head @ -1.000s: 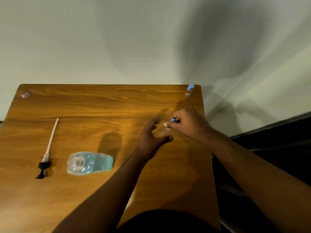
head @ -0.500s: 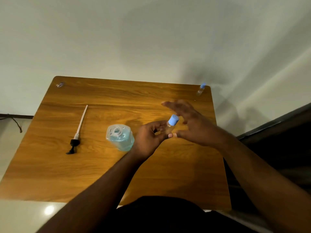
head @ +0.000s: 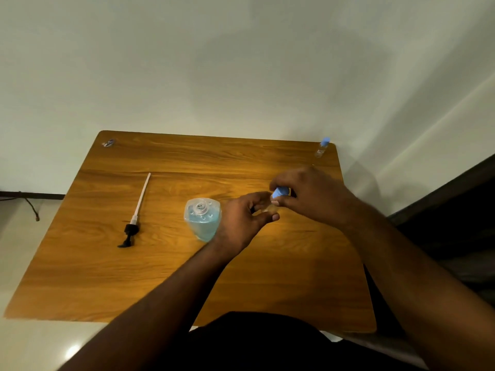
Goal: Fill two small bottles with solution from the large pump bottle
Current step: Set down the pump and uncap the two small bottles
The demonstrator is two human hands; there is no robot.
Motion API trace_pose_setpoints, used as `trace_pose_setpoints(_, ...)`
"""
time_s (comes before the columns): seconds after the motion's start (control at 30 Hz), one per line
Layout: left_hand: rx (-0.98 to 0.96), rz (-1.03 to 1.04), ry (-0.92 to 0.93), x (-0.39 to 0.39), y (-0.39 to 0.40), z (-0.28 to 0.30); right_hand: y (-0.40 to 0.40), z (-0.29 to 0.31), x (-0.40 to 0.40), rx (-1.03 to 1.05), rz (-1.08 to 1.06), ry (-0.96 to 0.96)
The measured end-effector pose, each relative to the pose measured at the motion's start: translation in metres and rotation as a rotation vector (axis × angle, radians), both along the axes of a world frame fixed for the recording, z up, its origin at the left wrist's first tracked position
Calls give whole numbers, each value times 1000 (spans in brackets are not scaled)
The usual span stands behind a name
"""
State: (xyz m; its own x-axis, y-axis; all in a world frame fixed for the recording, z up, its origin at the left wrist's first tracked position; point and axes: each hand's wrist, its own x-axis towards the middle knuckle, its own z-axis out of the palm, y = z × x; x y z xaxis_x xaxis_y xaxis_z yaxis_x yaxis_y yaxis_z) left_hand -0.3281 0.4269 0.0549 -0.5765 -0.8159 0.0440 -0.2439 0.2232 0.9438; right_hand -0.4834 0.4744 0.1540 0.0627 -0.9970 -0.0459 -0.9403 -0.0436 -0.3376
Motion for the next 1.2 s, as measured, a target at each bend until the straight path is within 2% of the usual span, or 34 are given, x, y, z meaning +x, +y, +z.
trace_pose_setpoints(0.1, 60, -84, -91, 3, -3, -6, 3, 14, -16, -144, 79, -212)
trace_pose_setpoints(0.17, 115, -89, -107, 3, -3, -13, 7, 12, -31, -256, -23, -357)
trace_pose_setpoints(0.27, 160, -74, -70, -2, 0, -24, 14, -22, -43, -201, -274, -480)
trace_pose_setpoints(0.37, 177, -41, -66, -12, 0, -42, 19, -75, -50, -123, -437, -513)
trace_pose_setpoints(0.47, 142, -4, -166, -26, -1, -63, 25, -123, -55, -81, -519, -511)
trace_pose_setpoints(0.57, 167, -13, -206, -40, -6, -84, 26, -167, -59, -15, -491, -490)
trace_pose_setpoints(0.7, 190, -47, -251, -59, -15, -114, 19, -216, -66, 77, -423, -364)
trace_pose_setpoints(0.93, 185, -66, -409, -70, -23, -148, 4, -261, -73, 215, -395, -343)
trace_pose_setpoints(1.2, 219, -67, -449, -72, -22, -151, 0, -270, -77, 272, -425, -408)
